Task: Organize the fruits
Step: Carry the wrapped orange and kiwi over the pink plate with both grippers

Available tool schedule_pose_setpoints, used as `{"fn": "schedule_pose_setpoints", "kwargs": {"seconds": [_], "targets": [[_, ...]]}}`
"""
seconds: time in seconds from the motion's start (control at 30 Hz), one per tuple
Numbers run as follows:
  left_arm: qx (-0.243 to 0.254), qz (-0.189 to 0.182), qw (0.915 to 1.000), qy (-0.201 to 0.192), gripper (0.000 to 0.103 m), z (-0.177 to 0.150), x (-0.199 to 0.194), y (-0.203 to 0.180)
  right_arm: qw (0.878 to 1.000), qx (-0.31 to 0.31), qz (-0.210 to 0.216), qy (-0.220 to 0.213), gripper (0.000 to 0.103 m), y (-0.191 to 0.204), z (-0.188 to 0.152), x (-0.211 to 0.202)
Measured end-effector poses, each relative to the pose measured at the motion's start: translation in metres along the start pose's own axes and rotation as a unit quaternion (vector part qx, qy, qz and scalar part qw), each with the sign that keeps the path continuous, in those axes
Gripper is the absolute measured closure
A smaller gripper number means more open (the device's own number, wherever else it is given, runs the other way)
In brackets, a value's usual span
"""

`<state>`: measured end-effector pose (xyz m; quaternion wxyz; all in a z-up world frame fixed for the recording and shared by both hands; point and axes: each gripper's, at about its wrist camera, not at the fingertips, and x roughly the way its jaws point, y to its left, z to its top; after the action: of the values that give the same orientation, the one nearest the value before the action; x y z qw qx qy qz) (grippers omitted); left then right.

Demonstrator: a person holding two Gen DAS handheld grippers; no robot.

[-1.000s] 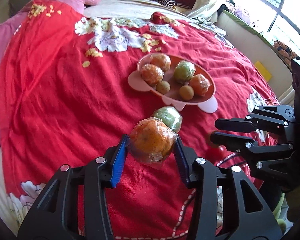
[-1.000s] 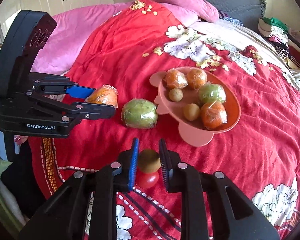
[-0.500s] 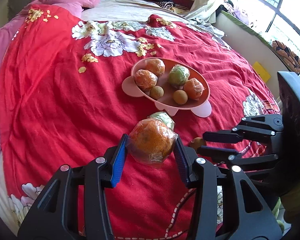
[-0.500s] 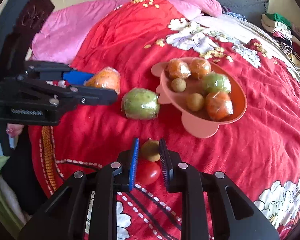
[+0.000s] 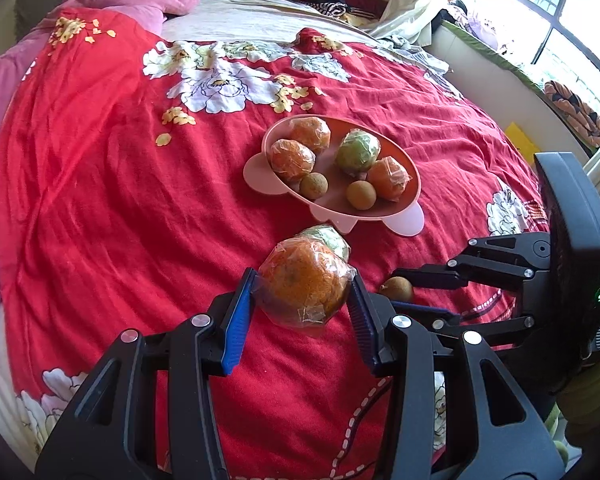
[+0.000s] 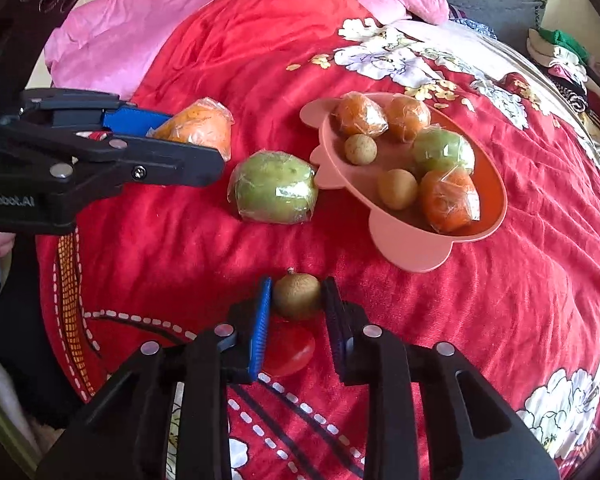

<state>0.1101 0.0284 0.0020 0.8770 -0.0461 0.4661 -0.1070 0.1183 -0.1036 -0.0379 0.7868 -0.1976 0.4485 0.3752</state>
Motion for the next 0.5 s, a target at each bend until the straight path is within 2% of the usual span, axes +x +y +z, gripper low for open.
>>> {"fn": "schedule_pose_setpoints", "kwargs": {"seconds": [0.5], "targets": [[0.015, 0.000, 0.9998, -0.009, 0.066, 0.026, 0.001, -0.010, 0.998, 0.016, -0.015, -0.054, 0.078, -0.021, 0.015, -0.041]]}}
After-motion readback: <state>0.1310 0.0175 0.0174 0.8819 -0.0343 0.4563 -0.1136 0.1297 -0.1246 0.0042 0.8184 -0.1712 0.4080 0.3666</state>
